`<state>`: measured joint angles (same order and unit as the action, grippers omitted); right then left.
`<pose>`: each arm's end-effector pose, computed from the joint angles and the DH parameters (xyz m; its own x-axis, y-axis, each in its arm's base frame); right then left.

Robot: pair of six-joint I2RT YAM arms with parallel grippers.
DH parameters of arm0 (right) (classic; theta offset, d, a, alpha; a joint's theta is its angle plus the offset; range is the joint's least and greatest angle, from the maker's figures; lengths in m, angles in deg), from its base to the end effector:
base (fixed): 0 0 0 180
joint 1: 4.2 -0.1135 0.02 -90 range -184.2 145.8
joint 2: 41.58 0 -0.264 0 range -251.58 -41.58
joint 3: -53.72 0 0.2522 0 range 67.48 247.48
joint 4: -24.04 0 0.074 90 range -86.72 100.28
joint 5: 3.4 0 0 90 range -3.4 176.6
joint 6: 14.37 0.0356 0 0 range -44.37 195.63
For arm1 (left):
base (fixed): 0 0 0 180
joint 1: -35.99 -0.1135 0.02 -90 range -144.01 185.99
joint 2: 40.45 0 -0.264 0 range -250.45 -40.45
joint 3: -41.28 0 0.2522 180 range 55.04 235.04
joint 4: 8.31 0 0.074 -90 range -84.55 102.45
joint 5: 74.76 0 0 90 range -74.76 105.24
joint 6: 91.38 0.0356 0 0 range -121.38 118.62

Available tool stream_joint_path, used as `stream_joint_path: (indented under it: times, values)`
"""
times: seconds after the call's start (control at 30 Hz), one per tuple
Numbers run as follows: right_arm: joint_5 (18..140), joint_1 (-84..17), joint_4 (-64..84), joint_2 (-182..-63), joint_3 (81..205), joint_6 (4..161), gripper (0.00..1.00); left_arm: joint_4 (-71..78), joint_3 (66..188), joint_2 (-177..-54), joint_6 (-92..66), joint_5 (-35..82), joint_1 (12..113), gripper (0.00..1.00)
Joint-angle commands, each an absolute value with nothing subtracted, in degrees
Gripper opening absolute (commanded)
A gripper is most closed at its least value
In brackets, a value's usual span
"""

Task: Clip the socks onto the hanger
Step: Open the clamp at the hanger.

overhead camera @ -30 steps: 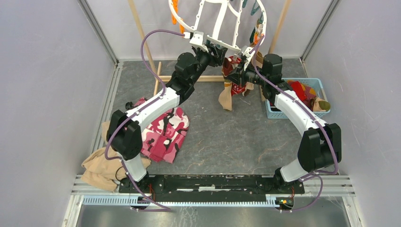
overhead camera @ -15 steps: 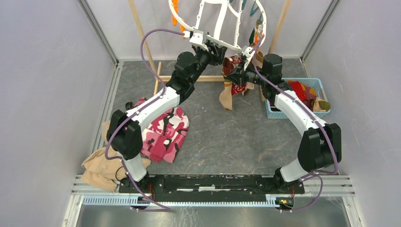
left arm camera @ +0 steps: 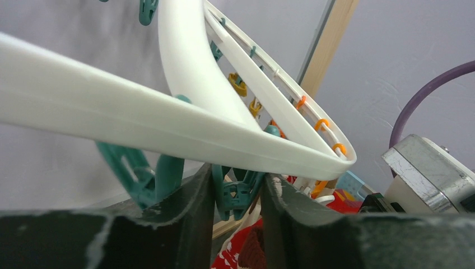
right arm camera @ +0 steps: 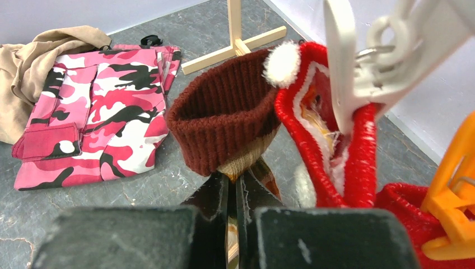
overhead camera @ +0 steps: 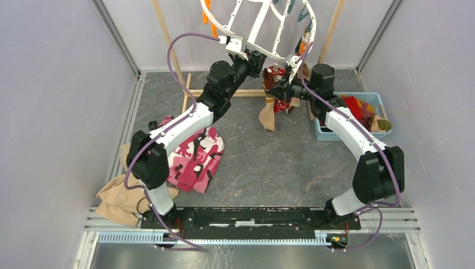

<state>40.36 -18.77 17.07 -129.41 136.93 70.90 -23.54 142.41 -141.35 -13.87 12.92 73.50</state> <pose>0.3400 0.1149 0.3372 -0.1230 -0.0909 -0.9882 -0.8719 0.4856 0.0638 0.3402 -0.2593 0.4030 0.0816 -0.3350 -0.9387 0.6095 0.7619 -0.2190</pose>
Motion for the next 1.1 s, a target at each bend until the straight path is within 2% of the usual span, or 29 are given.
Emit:
stream_joint_path:
  times: [0.0,0.07,0.13,0.37,0.63,1.07]
  values:
    - [40.59,-18.62,18.07,-128.75,138.65,71.16,0.0,-24.89,145.71,-141.3,-12.98,13.59,73.43,0.14]
    - [40.33,-18.69,17.69,-128.6,138.98,70.9,0.0,-23.86,146.22,-141.34,-13.32,13.6,73.43,0.06]
    - [40.27,-18.71,17.36,-128.48,139.27,70.73,0.0,-22.8,146.6,-141.19,-13.65,13.25,73.43,0.05]
    - [40.22,-21.5,15.71,-127.19,140.52,70.5,0.0,-21.56,146.68,-140.38,-14.06,12.84,73.43,0.05]
    - [49.87,-24.33,15.64,-128.01,143.31,74.83,0.0,-21.08,146.79,-140.08,-14.67,13.3,73.43,0.05]
    - [55.51,-24.31,13.58,-130.53,146.14,75.27,0.0,-20.83,146.97,-140.02,-15.4,14.17,73.43,0.05]
